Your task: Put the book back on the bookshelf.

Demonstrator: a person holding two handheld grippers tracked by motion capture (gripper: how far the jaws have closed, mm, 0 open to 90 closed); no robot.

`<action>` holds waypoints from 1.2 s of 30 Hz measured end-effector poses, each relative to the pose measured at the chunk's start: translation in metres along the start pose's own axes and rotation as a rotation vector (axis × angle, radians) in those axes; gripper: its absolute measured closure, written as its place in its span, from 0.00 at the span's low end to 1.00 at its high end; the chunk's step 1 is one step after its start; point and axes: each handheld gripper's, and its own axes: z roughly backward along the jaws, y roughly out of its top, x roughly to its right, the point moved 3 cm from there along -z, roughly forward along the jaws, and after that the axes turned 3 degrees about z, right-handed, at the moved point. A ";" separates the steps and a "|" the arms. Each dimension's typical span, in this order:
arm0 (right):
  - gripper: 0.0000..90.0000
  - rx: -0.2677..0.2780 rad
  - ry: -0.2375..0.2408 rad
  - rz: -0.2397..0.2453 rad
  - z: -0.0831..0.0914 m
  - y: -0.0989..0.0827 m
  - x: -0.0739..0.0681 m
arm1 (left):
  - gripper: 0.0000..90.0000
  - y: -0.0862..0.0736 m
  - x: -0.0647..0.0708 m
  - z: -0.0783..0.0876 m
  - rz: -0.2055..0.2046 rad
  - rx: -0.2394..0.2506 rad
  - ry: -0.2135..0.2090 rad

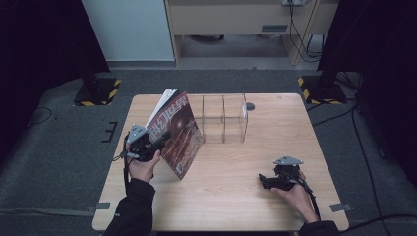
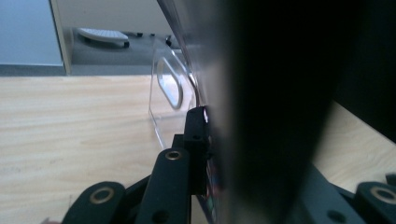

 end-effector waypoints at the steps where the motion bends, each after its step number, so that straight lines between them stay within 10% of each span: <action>1: 0.02 0.000 0.000 0.000 0.000 0.000 0.000 | 0.83 0.000 0.000 0.000 0.000 0.000 0.000; 19: 0.02 0.000 0.000 0.000 0.000 0.000 0.000 | 0.93 0.032 0.013 -0.012 0.032 0.059 0.070; 36: 0.02 0.002 0.001 0.006 0.000 0.000 0.000 | 0.93 0.044 0.010 -0.073 0.062 0.153 0.162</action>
